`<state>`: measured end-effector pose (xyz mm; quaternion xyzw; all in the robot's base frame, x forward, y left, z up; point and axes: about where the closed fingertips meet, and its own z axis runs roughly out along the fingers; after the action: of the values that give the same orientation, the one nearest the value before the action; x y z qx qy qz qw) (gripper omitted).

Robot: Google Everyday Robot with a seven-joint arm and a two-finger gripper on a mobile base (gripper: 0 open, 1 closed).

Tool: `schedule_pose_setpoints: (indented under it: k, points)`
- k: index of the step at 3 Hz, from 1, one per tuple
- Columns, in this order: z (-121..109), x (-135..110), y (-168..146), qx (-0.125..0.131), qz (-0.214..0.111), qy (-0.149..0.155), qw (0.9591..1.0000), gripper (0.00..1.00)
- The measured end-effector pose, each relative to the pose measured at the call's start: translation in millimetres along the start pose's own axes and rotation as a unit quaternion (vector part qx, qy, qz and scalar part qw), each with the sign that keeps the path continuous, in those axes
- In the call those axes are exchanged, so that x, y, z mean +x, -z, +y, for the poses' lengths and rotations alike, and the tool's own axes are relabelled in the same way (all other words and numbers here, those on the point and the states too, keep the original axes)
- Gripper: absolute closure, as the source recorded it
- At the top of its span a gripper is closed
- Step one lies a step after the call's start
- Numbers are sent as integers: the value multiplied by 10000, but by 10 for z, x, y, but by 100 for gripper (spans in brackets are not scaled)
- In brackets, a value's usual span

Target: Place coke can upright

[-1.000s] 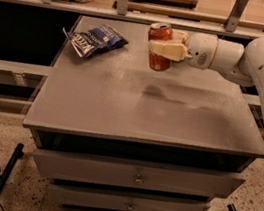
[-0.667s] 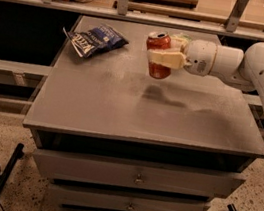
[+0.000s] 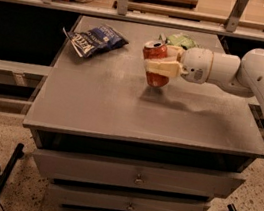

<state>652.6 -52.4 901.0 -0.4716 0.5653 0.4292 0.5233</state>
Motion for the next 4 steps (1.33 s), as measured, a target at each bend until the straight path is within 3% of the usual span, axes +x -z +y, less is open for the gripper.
schedule_pose_setpoints:
  k: [3, 4]
  points:
    - [58, 172, 80, 66, -116, -251, 9996, 12]
    - [66, 205, 124, 86, -157, -308, 9994, 0]
